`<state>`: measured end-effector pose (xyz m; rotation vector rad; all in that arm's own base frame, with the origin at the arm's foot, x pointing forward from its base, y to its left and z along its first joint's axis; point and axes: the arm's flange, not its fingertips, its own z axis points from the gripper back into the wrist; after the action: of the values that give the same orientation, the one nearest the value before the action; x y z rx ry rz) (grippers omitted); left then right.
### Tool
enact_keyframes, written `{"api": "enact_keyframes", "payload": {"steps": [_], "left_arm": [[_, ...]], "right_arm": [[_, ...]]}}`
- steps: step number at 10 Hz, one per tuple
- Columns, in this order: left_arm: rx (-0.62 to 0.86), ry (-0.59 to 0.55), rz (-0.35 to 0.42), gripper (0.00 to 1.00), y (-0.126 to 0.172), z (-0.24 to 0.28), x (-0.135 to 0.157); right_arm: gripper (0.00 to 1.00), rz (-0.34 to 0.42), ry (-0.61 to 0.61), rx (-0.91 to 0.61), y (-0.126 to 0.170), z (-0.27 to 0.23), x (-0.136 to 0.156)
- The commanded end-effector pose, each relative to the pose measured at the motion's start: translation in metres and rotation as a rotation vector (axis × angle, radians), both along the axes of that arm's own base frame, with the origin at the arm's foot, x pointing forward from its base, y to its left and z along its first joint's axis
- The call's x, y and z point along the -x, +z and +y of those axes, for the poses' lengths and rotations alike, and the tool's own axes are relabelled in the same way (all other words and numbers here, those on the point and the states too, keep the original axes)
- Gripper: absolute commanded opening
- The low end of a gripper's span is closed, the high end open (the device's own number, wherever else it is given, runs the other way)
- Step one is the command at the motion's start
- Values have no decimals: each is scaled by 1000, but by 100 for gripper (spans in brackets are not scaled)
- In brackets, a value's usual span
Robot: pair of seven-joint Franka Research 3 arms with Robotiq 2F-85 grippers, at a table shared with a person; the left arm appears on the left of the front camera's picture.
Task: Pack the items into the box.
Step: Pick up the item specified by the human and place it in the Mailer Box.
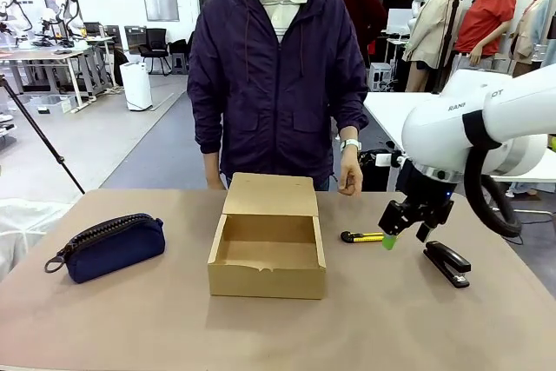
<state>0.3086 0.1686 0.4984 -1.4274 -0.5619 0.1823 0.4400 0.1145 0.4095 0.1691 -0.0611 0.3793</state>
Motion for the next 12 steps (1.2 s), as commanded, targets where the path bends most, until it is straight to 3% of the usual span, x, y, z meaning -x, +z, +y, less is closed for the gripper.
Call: {"api": "enact_keyframes", "payload": {"steps": [1,2,4,7,8,9,10,12], "left_arm": [[16,-2,-23,100,2,1,0],[16,-2,-23,100,2,1,0],[16,-2,-23,100,2,1,0],[16,-2,-23,100,2,1,0],[16,-2,-23,100,2,1,0],[16,-2,-23,100,2,1,0],[16,-2,-23,100,2,1,0],[16,-2,-23,100,2,1,0]], "right_arm": [[100,54,0,-55,-3,11,4],[100,0,0,0,0,0,0],[100,-67,-129,133,-13,25,-55],[100,-44,-270,211,-43,40,-131],[100,-64,-296,199,-48,37,-142],[100,-9,-248,136,-42,33,-132],[100,-74,-251,179,-53,29,-125],[100,-51,-265,173,-60,30,-139]]}}
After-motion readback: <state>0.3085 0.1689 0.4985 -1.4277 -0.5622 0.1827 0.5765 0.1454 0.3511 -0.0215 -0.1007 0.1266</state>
